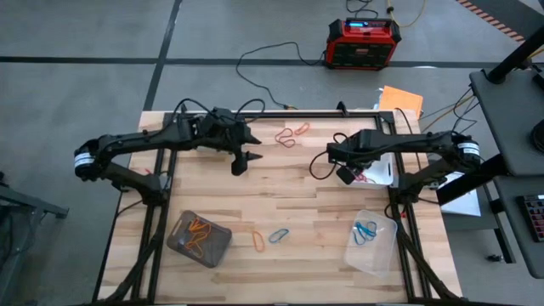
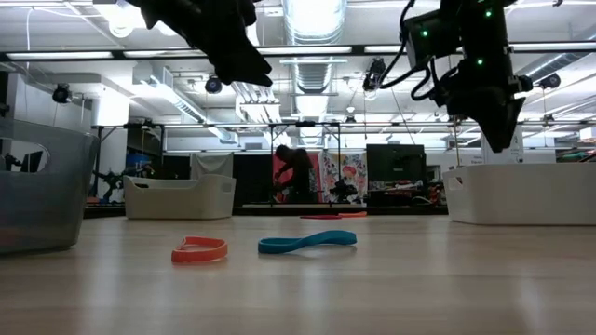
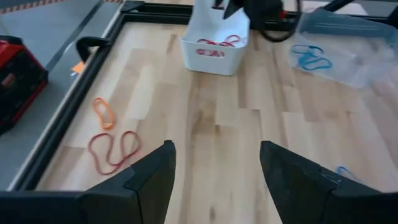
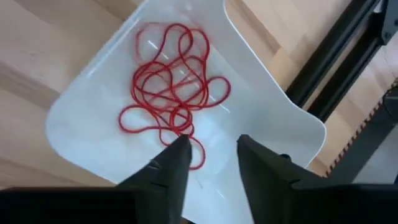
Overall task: Sort rubber bands into baskets
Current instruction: Put the red rubber band into the white bin, then put the blue rubber band into the transparent bin
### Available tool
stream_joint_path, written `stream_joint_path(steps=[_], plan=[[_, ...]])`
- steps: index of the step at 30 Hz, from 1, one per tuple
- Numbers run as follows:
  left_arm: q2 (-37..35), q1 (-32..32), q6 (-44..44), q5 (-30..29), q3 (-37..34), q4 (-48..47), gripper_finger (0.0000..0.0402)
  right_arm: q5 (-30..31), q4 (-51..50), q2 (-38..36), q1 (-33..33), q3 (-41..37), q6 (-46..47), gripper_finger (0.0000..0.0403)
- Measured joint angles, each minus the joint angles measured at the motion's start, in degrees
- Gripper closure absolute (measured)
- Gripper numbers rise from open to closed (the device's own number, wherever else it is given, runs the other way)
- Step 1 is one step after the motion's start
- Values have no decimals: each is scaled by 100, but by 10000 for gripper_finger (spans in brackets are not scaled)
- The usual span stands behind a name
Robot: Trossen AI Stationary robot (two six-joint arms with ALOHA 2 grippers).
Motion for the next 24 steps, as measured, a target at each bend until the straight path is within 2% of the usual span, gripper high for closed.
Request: stream_joint_path(steps=[6,13,19,24], plan=[[0,-397,-189,-4,-2,-126,185,7,713,-126,137,-8,38,226],[0,-1197,-452,-49,-171,-255,185,138,2153,-440,792,-33,-261,217],[0,-2007,-1037,-1046,-372,-231,185,688,3039,-513,1638,-58,-419,225],[0,-2596,-1558,-1548,-509,-55,185,1155,3368,-511,2381,-78,-430,227]])
